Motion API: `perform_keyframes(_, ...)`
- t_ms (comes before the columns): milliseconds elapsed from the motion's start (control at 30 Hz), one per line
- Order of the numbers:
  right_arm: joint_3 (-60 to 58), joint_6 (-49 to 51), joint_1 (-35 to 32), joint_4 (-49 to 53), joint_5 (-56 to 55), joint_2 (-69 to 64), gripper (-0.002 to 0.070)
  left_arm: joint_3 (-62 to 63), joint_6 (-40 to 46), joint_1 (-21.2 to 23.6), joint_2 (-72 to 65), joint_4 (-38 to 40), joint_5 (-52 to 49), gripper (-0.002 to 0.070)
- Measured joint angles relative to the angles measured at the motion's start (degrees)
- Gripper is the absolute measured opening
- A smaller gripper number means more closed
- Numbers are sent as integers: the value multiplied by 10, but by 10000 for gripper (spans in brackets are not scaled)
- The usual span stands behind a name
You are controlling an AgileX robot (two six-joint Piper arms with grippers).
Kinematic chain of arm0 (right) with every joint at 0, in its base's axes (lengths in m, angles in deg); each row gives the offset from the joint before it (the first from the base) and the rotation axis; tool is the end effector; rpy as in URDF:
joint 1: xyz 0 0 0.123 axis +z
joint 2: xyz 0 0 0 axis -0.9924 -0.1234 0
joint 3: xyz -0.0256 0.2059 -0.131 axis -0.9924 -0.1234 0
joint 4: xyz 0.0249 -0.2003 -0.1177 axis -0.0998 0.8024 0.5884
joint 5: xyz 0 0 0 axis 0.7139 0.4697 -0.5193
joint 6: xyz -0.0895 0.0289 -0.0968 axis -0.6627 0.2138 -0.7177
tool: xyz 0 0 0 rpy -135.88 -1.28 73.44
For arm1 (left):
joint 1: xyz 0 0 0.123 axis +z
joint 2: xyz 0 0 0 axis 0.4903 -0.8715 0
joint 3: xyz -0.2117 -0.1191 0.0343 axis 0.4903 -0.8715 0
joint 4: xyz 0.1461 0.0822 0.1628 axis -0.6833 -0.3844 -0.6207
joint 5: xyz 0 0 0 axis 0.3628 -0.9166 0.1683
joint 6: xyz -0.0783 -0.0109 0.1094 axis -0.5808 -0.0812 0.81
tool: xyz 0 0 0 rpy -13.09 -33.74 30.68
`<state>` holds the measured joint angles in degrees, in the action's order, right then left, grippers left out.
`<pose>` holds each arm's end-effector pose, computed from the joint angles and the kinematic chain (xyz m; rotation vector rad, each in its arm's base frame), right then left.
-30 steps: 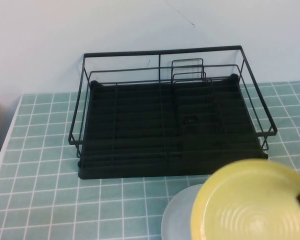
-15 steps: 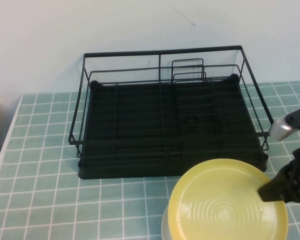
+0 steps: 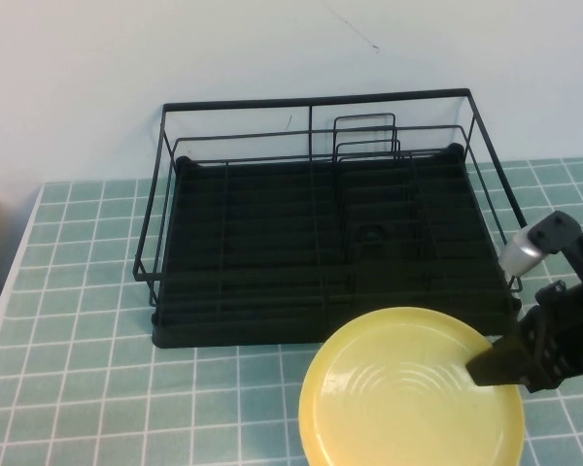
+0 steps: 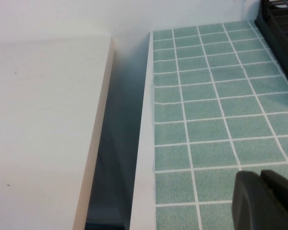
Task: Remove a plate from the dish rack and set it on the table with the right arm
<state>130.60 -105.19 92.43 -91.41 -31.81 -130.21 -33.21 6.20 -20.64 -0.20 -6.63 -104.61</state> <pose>0.2576 0.1222 0.1462 -0.9168 2.4552 0.7613 0.1171 0.0135 0.1693 -0.0705 1.8123 0.1133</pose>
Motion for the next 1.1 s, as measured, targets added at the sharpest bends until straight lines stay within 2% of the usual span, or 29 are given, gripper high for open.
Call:
perform_keyframes(67,0,-6,0,2,0,0,132,0,0,0,0,0,0,-3)
perform_keyframes(133,0,-7,0,10,0,0,203,0,0,0,0,0,0,-3)
perform_keyframes(300,7,-4,0,57,12,0,434,0,0,0,0,0,0,-3)
perform_keyframes(367,24,11,0,89,28,0,473,0,0,0,0,0,0,-3)
perform_keyframes(433,53,41,0,133,60,0,477,0,0,0,0,0,0,-3)
perform_keyframes(567,144,141,0,248,142,12,422,0,0,0,0,0,0,-3)
perform_keyframes(700,202,198,0,286,185,60,267,0,0,0,0,0,0,-3)
perform_keyframes(800,204,182,0,236,170,124,121,0,0,0,0,0,0,-3)
perform_keyframes(867,190,151,0,177,152,174,56,0,0,0,0,0,0,-3)
perform_keyframes(1000,139,53,0,33,117,285,10,0,0,0,0,0,0,-3)
perform_keyframes(1100,104,8,0,-23,97,365,5,0,0,0,0,0,0,-3)
